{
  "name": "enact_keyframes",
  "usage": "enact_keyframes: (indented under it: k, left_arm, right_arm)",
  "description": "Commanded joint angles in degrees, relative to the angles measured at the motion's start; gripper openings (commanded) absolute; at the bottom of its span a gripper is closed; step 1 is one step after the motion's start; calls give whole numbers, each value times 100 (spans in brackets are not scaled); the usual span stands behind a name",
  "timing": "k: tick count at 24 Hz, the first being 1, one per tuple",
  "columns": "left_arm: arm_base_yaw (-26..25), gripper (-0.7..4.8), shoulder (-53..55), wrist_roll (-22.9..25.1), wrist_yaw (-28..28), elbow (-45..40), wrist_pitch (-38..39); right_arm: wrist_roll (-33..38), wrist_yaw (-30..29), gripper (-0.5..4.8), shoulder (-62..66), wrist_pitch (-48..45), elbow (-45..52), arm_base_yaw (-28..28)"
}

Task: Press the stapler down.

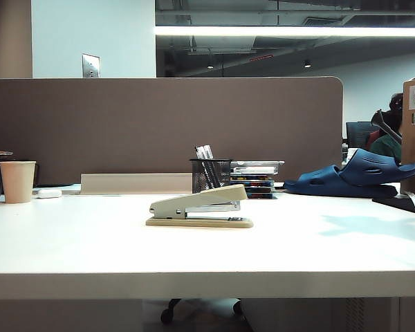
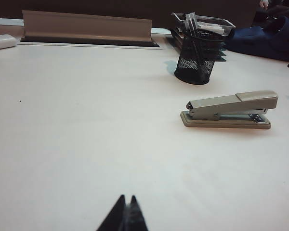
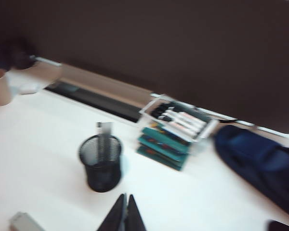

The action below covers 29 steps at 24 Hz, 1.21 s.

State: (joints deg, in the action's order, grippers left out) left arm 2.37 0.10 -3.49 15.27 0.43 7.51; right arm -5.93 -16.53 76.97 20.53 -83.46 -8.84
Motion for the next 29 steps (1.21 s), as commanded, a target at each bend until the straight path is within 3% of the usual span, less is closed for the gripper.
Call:
enact_keyframes:
  k: [1,14,22,29]
  left_arm:
    - [0,-6,2,9,-28,9,-94]
    - [0,-6,2,48,-232,11,-269]
    - [0,-6,2,46,-369,9,-411]
    - [0,-5,2,44,-367,11,-439]
  right_arm:
    - [-50,35,-9,-365,275,-28,284]
    - [-50,35,-9,-1797,1150,24,1582]
    - [28,31,-9,-2795,979,1058,1552]
    - [122,35,-9,-3504,874,2059,1036]
